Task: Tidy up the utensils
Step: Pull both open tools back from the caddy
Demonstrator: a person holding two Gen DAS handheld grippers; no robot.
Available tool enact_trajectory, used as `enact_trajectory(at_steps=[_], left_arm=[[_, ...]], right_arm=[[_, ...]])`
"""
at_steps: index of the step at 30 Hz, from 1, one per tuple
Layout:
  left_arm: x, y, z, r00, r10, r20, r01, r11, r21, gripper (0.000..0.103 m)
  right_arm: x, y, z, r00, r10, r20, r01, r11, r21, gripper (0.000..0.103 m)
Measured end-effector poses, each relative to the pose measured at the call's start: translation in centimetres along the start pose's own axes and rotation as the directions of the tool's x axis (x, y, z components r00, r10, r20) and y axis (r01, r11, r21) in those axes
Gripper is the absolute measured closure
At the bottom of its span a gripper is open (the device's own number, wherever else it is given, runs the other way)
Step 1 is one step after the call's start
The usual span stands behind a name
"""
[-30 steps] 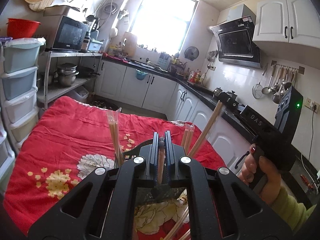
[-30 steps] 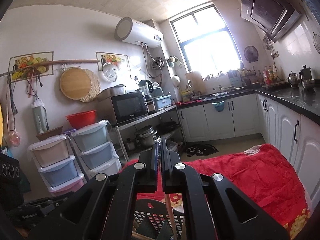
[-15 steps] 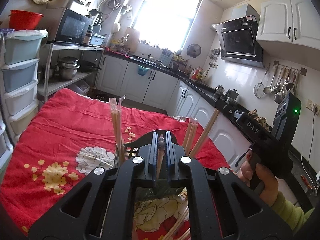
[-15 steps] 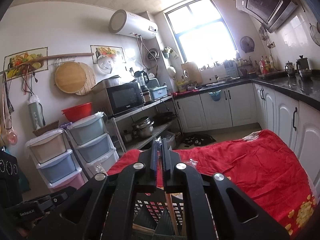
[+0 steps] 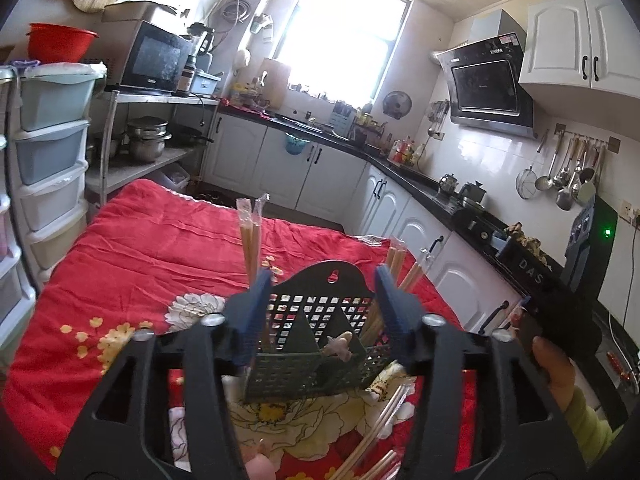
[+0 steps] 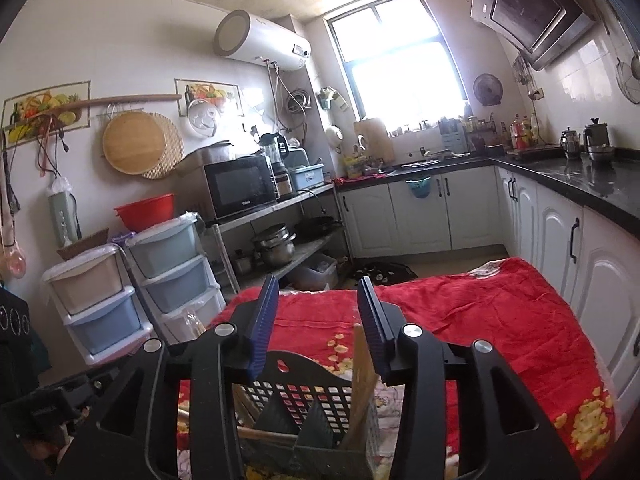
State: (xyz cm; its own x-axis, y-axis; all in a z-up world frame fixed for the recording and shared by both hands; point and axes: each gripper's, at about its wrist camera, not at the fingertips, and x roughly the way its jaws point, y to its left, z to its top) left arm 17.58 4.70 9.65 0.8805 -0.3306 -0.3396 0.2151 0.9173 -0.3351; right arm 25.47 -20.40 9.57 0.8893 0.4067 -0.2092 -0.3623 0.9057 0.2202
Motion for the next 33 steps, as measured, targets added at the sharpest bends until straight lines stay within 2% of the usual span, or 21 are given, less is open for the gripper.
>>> enact_trajectory(at_steps=[5, 7, 19, 33], left_arm=[[-1.2, 0.4, 0.2, 0.999, 0.008, 0.036, -0.007, 1.0, -0.014, 0.016], [-1.7, 0.6, 0.3, 0.999, 0.007, 0.049, -0.006, 1.0, -0.023, 0.011], [-3.9, 1.2, -0.2, 0.996, 0.024, 0.081, -0.02, 0.998, -0.053, 0.011], [-5.3, 1.7, -2.7, 0.999, 0.026, 0.034, -0.024, 0.998, -0.057, 0.011]], right_arm=[[-0.7, -0.1, -0.3, 0.999, -0.025, -0.025, 0.025, 1.0, -0.009, 0.057], [-0.9, -0.1, -0.4, 0.999, -0.034, -0.034, 0.034, 0.999, -0.01, 0.055], [-3.3, 0.2, -1.0, 0.998, -0.031, -0.055, 0.031, 1.0, 0.002, 0.05], [-6.2, 0.2, -2.5, 0.996, -0.044, -0.078, 0.043, 0.999, -0.005, 0.047]])
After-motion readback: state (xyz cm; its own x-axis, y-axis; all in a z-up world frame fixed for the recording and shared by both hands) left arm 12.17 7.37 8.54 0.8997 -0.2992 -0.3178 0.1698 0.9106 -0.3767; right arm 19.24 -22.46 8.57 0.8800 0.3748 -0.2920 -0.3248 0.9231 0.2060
